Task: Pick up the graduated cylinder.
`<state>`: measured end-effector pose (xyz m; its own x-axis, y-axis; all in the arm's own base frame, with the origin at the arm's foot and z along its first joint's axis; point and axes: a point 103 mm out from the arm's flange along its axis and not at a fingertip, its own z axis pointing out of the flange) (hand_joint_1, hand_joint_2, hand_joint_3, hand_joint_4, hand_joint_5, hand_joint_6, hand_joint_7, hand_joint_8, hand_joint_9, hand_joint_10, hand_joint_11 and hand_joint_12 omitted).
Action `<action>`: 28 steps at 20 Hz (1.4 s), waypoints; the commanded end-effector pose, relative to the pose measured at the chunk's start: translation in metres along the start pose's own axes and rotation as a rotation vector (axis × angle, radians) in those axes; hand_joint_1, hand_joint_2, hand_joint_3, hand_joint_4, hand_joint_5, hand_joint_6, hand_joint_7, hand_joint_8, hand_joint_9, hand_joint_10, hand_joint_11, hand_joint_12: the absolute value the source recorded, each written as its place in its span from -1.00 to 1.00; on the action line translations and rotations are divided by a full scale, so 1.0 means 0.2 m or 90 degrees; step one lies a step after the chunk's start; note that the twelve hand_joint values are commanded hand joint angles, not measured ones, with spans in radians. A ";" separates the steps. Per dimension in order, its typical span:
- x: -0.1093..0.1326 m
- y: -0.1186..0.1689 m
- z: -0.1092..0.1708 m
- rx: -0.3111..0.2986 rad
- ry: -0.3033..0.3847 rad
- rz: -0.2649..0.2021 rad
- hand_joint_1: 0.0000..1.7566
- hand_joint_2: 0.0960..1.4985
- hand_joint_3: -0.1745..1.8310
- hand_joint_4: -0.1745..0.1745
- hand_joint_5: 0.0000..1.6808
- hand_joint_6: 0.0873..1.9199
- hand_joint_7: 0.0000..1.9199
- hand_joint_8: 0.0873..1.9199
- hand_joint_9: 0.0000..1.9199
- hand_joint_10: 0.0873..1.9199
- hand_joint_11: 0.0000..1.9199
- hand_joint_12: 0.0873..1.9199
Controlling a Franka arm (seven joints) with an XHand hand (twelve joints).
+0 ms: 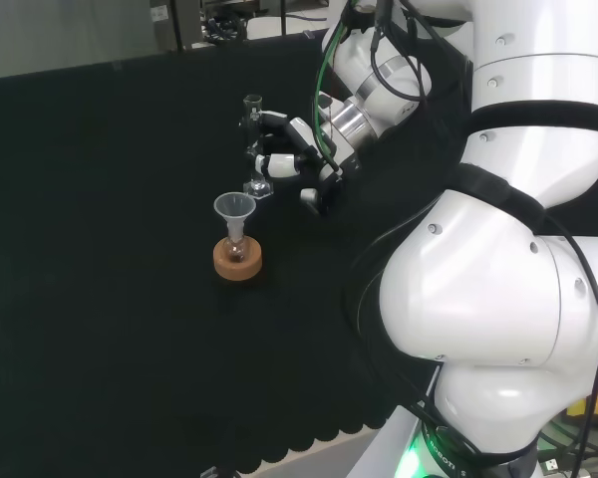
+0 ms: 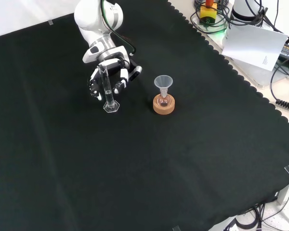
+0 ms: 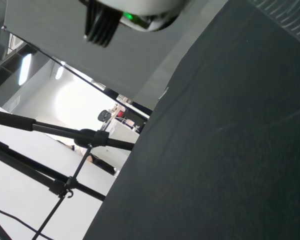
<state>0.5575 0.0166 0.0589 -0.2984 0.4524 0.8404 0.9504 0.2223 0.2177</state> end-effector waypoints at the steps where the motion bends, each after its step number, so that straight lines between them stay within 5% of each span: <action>1: 0.00 0.00 0.00 -0.004 -0.001 0.000 0.22 -0.06 -0.20 -0.02 -0.21 -0.35 -0.21 -0.45 0.15 -0.78 -0.04 -0.01; 7: 0.00 0.00 -0.02 -0.006 -0.029 0.006 0.21 0.50 -0.76 -0.16 0.01 0.18 0.02 -0.44 0.31 -0.84 0.22 -0.17; 10: 0.01 -0.01 -0.03 -0.007 -0.049 0.008 0.20 0.54 -0.80 -0.16 0.00 0.22 0.03 -0.44 0.32 -0.85 0.24 -0.18; 21: 0.13 0.00 -0.14 0.063 -0.234 -0.012 0.22 0.54 -0.83 -0.29 0.03 0.19 0.09 -0.46 0.37 -0.89 0.32 -0.22; 28: 0.24 -0.03 -0.21 0.095 -0.303 -0.007 0.24 0.52 -0.83 -0.38 0.07 0.14 0.17 -0.53 0.44 -0.94 0.36 -0.28</action>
<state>0.5513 0.0114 0.1034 -0.3612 0.7196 0.5931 0.9291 0.3319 0.1631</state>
